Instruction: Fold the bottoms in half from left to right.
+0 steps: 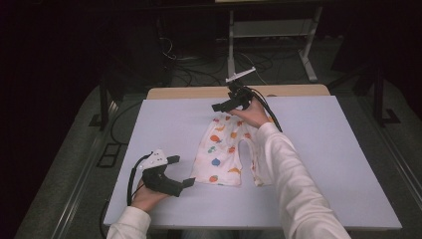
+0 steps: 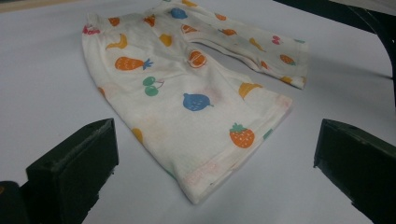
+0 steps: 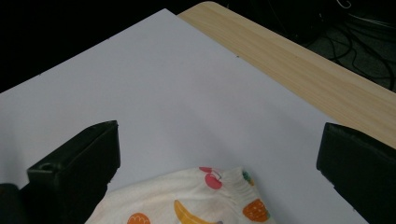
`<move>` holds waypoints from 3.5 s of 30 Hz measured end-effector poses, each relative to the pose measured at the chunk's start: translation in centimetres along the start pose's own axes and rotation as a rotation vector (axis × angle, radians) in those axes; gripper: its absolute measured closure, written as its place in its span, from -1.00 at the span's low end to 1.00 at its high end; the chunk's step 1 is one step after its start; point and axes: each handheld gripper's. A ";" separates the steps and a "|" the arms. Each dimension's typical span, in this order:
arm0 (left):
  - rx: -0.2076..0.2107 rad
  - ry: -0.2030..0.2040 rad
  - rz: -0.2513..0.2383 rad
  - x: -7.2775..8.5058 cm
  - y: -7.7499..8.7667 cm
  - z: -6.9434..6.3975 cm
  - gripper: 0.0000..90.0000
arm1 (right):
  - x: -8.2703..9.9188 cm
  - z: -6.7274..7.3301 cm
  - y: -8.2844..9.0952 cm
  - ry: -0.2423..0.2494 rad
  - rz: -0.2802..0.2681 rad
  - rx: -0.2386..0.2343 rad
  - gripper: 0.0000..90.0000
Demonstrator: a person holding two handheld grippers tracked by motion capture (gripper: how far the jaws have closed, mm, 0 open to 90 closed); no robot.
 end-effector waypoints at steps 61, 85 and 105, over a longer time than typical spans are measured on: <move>0.002 -0.002 0.006 0.0 -0.1 0.0 -1.00 | 2.7 -0.9 -5.8 -0.133 0.218 -0.023 0.77; -0.037 0.027 0.016 -0.4 0.3 -0.2 -1.00 | 4.5 0.7 -2.7 -0.155 0.129 -0.011 0.97; -0.036 0.120 0.108 -2.1 -1.3 0.1 -1.00 | 3.7 0.7 -0.6 -0.140 0.090 -0.005 0.97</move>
Point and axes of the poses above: each handheld gripper's, and its own axes: y roughly backward along the jaws, x roughly out of its underside, z roughly to its left, and after that the axes turned 12 degrees about y, right-handed
